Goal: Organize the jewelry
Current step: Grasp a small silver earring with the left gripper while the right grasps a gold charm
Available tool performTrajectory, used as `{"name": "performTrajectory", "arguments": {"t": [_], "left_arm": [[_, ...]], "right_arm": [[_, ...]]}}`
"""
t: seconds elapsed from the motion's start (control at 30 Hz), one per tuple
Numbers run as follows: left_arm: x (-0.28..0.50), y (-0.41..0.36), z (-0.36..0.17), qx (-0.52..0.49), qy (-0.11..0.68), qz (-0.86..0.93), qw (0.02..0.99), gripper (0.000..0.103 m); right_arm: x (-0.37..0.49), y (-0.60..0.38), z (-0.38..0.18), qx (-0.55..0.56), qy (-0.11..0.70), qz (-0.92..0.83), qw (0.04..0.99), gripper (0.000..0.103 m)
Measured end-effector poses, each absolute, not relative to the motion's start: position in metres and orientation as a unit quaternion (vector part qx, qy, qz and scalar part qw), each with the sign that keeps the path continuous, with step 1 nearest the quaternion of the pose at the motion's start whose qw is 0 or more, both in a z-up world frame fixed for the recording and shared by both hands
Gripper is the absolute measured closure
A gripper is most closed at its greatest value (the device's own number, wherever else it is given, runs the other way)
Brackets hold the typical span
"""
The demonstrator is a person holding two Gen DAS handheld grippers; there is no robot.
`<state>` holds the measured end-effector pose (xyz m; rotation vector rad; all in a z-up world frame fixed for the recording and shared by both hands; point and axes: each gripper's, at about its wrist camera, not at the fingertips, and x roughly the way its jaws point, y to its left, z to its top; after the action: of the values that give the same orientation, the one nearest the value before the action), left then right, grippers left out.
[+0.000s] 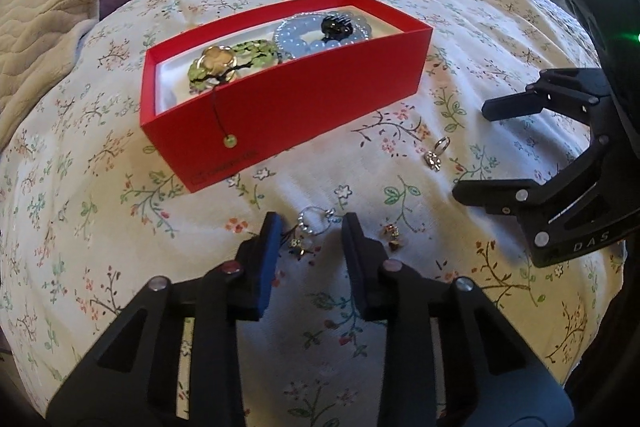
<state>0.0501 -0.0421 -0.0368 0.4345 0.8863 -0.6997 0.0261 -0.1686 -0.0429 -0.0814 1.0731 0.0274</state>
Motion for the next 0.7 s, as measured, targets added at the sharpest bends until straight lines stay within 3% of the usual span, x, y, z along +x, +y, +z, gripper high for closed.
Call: {"name": "performTrajectory", "arguments": {"t": [0.2,0.6,0.7], "left_arm": [[0.048,-0.048,-0.036,0.216,0.413,-0.332,0.820,0.083],[0.047,-0.043,-0.030,0.208,0.412,-0.332,0.823,0.084],[0.047,-0.041,-0.026,0.204,0.411,-0.330,0.825,0.084]], "right_arm": [[0.026,-0.168,-0.042,-0.038,0.510,0.014,0.859,0.018],[0.032,-0.166,-0.040,-0.028,0.509,0.033,0.859,0.019],[0.034,-0.163,-0.039,-0.026,0.509,0.040,0.860,0.023]]}}
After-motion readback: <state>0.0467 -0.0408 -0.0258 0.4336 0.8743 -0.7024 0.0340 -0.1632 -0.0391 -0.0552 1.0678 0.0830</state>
